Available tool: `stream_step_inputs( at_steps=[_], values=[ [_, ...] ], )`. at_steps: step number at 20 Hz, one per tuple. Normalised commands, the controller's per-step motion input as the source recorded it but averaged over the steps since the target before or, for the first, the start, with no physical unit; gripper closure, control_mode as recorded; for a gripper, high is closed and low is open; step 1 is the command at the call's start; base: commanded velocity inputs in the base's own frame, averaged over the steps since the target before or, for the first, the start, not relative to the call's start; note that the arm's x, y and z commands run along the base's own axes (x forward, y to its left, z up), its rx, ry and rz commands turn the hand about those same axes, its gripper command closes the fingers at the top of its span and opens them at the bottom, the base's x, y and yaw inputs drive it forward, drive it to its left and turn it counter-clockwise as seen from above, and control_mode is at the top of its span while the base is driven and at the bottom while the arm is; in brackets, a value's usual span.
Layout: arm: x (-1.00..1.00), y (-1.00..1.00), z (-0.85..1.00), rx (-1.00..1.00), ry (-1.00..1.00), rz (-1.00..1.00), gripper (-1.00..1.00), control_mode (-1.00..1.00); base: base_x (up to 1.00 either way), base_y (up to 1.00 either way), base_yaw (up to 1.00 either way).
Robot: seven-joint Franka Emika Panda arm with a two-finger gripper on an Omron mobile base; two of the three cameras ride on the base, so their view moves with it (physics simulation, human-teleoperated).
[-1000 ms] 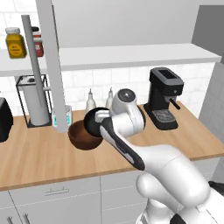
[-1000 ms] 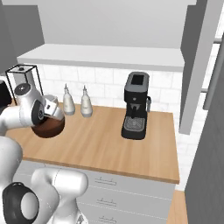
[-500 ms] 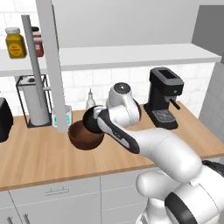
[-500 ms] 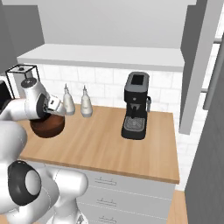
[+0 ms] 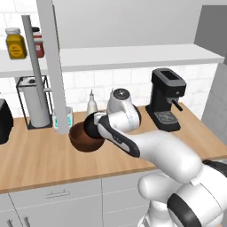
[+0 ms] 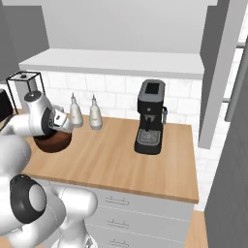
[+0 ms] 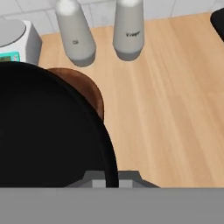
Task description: Pick up the bowls on the counter and stack them on top of one another in the open cabinet. Place the smaller bowl on top of the larger bowl.
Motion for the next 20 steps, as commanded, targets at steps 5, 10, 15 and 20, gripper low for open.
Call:
stream_step_inputs(
  at_steps=[5, 10, 15, 20],
  values=[
    [0.0, 0.02, -0.25, -0.05, 0.0, 0.0, 1.0, -1.0, 0.0, 0.0, 0.0],
    [0.0, 0.1, -0.01, -0.06, 0.0, 0.0, 1.0, -1.0, 0.0, 0.0, 0.0],
    [0.03, 0.16, 0.0, -0.05, 0.0, 0.0, 1.0, -1.0, 0.0, 0.0, 0.0],
    [0.1, 0.12, 0.0, -0.03, 0.0, -0.01, 1.0, -1.0, 0.0, 0.0, 0.0]
  ],
)
